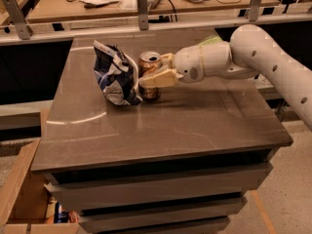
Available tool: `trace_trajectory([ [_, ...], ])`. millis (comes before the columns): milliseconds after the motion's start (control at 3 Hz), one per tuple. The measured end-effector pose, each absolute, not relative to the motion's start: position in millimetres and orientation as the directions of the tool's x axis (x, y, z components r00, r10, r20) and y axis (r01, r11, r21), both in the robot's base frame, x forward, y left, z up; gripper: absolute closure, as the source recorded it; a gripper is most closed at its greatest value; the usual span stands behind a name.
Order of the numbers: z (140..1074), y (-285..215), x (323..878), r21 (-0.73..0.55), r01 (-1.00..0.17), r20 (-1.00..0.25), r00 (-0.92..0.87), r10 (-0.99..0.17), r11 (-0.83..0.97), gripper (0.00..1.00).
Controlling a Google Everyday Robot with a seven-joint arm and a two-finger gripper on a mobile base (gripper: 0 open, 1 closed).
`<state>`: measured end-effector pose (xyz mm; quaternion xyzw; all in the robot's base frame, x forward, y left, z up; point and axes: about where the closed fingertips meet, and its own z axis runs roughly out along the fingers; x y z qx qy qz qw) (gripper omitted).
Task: Move orange can near blue chip bag
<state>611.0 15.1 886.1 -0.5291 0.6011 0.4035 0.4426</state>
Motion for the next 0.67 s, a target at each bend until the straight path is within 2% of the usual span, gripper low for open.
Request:
trace_trajectory([
  [333,886.0,16.7,607.9,0.017,-0.995,-0.962,-0.045,-0.27,0.102,0.04],
  [667,886.8,10.7,609.8,0.008,-0.994,-0.961,-0.037,-0.276,0.106,0.0],
])
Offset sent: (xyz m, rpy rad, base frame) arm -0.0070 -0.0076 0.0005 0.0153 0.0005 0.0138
